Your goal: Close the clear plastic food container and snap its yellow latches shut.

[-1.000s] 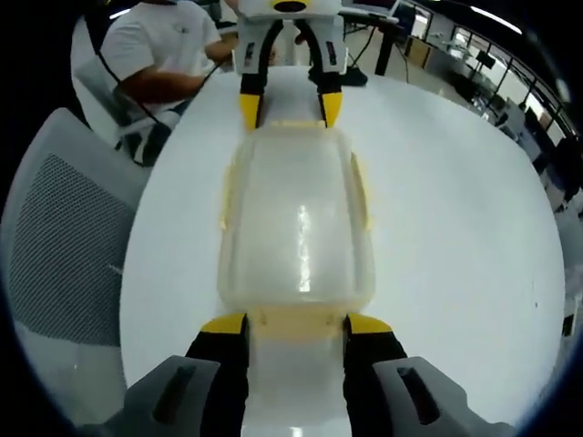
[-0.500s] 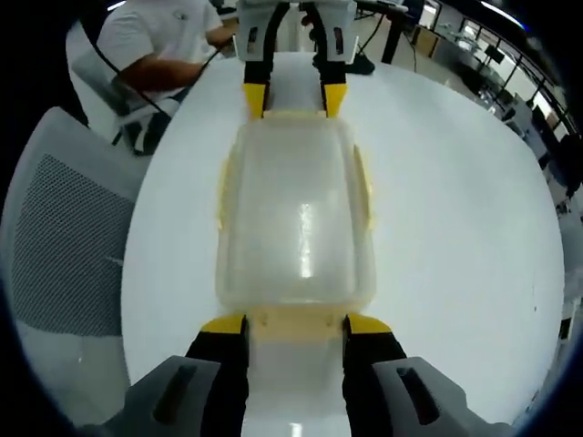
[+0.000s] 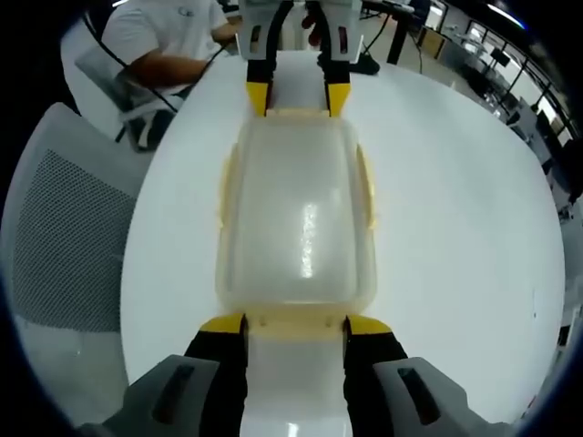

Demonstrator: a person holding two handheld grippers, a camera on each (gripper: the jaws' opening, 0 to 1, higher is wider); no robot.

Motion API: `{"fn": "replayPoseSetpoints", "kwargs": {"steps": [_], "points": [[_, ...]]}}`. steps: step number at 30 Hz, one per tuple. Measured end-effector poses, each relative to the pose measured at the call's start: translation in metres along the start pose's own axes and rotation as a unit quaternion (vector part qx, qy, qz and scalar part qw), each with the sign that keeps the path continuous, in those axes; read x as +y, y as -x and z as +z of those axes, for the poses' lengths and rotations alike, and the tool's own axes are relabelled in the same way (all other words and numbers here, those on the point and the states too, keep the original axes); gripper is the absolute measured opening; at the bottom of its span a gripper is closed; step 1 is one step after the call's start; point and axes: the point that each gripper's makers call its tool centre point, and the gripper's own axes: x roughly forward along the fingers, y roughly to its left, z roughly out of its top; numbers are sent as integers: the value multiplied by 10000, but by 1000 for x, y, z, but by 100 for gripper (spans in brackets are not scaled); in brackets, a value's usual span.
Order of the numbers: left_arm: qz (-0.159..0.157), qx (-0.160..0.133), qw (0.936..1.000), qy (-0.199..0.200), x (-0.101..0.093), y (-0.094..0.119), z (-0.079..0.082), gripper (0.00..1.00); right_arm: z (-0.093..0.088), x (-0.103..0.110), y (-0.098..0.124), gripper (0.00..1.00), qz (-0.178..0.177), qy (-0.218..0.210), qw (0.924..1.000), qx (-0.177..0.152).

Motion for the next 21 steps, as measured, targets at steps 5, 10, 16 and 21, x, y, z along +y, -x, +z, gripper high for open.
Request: {"fn": "replayPoseSetpoints", "kwargs": {"steps": [5, 10, 16, 21], "points": [[29, -146, 9999, 66, 0, 1, -3, 39, 1, 0, 0, 38, -37, -162, 9999, 1], [61, -254, 9996, 80, -1, 2, -2, 37, 1, -1, 0, 37, -7, -114, 9999, -43], [67, -71, 9999, 105, -5, 2, -4, 37, 5, 3, 0, 36, 67, -85, 9998, -181], [58, 54, 9999, 79, -9, 9, -7, 37, 9, 7, -1, 36, 73, -58, 9997, -233]]}}
